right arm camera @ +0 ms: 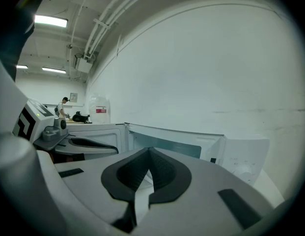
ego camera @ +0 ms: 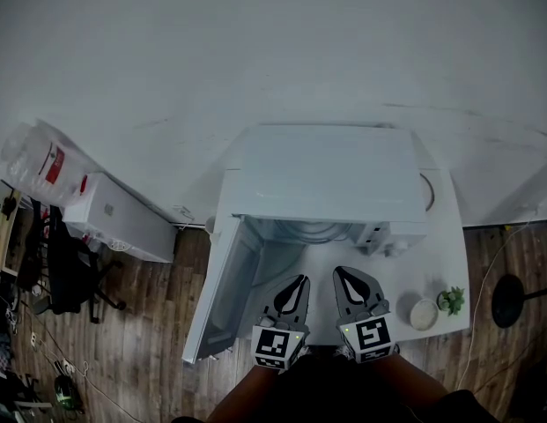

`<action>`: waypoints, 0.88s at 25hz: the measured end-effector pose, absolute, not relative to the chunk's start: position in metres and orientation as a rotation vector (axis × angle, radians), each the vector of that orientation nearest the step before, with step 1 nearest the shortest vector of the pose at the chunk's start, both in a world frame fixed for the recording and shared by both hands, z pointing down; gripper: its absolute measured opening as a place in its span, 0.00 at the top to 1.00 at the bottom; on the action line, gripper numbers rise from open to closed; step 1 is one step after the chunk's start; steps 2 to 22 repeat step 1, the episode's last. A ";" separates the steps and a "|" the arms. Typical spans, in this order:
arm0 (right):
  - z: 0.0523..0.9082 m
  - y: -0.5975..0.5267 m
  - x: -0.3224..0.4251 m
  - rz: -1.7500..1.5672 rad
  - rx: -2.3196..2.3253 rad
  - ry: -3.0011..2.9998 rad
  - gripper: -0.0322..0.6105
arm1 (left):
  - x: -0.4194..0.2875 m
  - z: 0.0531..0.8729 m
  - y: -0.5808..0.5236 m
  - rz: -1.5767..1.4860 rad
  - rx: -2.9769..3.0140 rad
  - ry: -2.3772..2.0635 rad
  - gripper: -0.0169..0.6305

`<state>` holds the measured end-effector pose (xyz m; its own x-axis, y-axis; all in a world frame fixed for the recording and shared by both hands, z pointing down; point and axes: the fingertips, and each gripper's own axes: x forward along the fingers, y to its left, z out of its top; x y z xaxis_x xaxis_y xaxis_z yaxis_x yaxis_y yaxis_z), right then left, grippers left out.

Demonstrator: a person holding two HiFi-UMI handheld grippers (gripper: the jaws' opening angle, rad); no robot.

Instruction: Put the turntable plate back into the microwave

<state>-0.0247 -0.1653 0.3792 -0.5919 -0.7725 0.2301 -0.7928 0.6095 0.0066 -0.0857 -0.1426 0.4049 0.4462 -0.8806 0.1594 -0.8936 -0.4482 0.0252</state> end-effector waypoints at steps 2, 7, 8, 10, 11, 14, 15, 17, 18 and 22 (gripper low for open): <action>0.378 -0.166 -0.026 0.139 1.298 -2.626 0.92 | -0.086 0.406 -0.143 0.190 2.579 -1.586 0.92; 0.378 -0.166 -0.026 0.139 1.298 -2.626 0.92 | -0.086 0.406 -0.143 0.190 2.579 -1.586 0.92; 0.378 -0.166 -0.026 0.139 1.298 -2.626 0.92 | -0.086 0.406 -0.143 0.190 2.579 -1.586 0.92; 0.378 -0.166 -0.026 0.139 1.298 -2.626 0.92 | -0.086 0.406 -0.143 0.190 2.579 -1.586 0.92; 0.378 -0.166 -0.026 0.139 1.298 -2.626 0.92 | -0.086 0.406 -0.143 0.190 2.579 -1.586 0.92; 0.378 -0.166 -0.026 0.139 1.298 -2.626 0.92 | -0.086 0.406 -0.143 0.190 2.579 -1.586 0.92; 0.378 -0.166 -0.026 0.139 1.298 -2.626 0.92 | -0.086 0.406 -0.143 0.190 2.579 -1.586 0.92; 0.378 -0.166 -0.026 0.139 1.298 -2.626 0.92 | -0.086 0.406 -0.143 0.190 2.579 -1.586 0.92; 0.378 -0.166 -0.026 0.139 1.298 -2.626 0.92 | -0.086 0.406 -0.143 0.190 2.579 -1.586 0.92; 0.378 -0.166 -0.026 0.139 1.298 -2.626 0.92 | -0.086 0.406 -0.143 0.190 2.579 -1.586 0.92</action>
